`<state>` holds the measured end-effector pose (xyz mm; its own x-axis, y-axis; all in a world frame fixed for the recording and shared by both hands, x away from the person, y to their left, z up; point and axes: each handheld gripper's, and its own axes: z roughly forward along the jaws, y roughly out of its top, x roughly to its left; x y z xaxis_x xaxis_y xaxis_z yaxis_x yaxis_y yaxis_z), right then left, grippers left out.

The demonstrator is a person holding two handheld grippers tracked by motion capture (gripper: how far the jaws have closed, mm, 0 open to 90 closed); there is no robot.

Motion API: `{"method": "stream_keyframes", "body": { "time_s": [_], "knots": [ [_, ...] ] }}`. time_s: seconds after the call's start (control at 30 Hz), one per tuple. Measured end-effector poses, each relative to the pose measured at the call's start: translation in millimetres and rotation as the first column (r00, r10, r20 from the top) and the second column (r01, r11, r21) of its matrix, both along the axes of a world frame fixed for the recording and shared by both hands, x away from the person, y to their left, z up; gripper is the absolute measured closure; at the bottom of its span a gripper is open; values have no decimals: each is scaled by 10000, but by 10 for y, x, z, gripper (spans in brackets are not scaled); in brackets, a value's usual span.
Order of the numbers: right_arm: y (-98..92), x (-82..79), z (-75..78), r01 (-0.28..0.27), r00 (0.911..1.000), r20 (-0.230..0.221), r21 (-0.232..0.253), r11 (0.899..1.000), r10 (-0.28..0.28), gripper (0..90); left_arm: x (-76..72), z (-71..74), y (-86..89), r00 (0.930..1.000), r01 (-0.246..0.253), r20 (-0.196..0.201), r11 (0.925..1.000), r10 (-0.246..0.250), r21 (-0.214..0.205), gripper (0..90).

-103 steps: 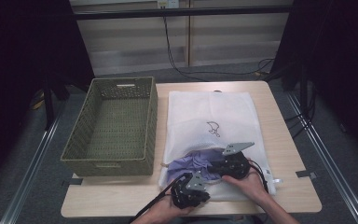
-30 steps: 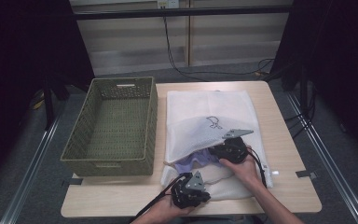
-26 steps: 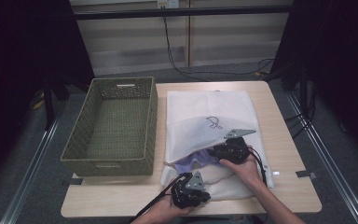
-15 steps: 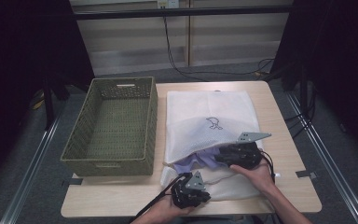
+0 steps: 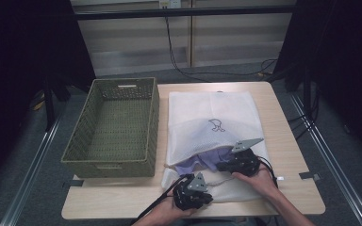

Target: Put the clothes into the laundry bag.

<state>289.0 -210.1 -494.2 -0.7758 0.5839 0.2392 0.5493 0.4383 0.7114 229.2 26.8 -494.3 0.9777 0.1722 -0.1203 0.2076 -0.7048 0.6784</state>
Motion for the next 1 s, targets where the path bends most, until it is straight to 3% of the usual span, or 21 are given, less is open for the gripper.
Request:
{"method": "stream_keyframes", "body": {
  "time_s": [0.17,0.23,0.27,0.37,0.4,0.57,0.6,0.7,0.77,0.87,1.0],
  "knots": [
    [64,100,-67,181,9992,-336,-356,9992,-193,900,-4,-5,-2,10000,36,20,10000,-36,-89,859],
    [87,128,-80,279,9991,-296,-392,9988,-290,900,-27,-7,-13,9992,171,364,9998,-166,-117,859],
    [96,140,-81,293,9991,-278,-401,9988,-305,900,-27,6,-13,9987,250,436,9997,-254,83,858],
    [108,180,-93,574,9981,-199,-411,9975,-582,900,-30,-5,-15,9995,128,305,9999,-126,-79,857],
    [110,196,-99,629,9978,-198,-346,9974,-636,900,-28,11,-15,9990,211,399,9997,-216,128,857],
    [128,272,-103,1055,9943,-79,-394,9936,-1059,900,-32,8,-18,9990,177,417,9998,-182,117,857],
    [132,290,-107,1146,9934,-46,-365,9927,-1148,900,-36,-11,-25,9991,97,408,9998,-91,-160,857],
    [145,338,-114,1296,9916,24,-325,9910,-1296,900,-29,7,-18,9991,158,384,9998,-162,94,856],
    [160,363,-115,1386,9903,105,-346,9897,-1383,900,-23,-11,-17,9997,103,223,9998,-99,-168,856],
    [175,393,-119,1570,9875,153,-325,9871,-1566,900,-8,3,-9,9997,164,185,9999,-165,33,856],
    [176,458,-144,2025,9793,-3,46,9793,-2025,900,-6,0,-10,9997,164,179,9999,-164,-2,857]
  ]
}}
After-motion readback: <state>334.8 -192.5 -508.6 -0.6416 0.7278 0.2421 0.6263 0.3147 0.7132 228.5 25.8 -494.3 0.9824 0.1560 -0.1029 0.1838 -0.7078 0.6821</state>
